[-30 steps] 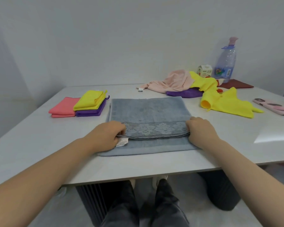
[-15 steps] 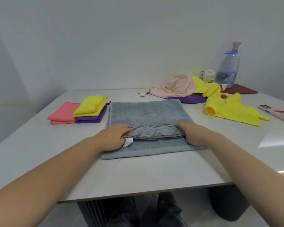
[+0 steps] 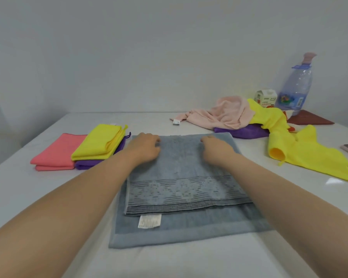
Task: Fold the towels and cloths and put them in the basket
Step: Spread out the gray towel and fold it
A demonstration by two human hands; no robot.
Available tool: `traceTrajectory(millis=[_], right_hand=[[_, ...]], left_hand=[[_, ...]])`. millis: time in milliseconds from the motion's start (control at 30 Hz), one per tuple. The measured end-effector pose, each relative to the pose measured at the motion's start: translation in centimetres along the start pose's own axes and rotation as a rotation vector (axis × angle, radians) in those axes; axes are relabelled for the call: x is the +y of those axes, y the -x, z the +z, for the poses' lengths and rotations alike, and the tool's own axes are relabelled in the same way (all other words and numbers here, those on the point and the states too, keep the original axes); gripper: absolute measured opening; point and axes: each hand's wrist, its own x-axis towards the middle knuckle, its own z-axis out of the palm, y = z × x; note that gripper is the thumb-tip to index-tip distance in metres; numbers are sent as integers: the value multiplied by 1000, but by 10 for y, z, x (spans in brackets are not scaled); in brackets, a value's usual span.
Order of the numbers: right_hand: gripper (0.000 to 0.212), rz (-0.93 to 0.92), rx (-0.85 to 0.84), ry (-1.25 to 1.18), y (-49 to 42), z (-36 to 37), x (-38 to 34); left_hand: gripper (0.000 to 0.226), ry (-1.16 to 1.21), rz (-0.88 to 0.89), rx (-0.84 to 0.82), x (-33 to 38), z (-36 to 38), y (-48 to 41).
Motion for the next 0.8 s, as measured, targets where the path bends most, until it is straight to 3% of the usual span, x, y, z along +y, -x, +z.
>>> traceTrajectory(millis=[133,300,400,500,600,700,800], right_hand=[[46,59,131,-30,-42,6,13],[46,78,-8,69,-80,2,24],[30,54,18,140,-97,-9,25],[23,73,229,109,-113,-27,25],[36,115,431,-43,-129,-38,27],[70,100,300,-232,-127,-31,23],[65,19,263,-310,-100,-8,18]], left_hand=[[44,-28,-45,-5,-18,15,-42],[52,33,-94,-149,-26,7,-79],[25,-78,-50,-224,-22,-11,-90],[10,-129,-139,-12,-19,-26,-102],[40,-95,-261,223,-11,-31,-114],[76,10,-183,107,-1,-16,-108],[70,-21,-56,-9,9,14,-79]])
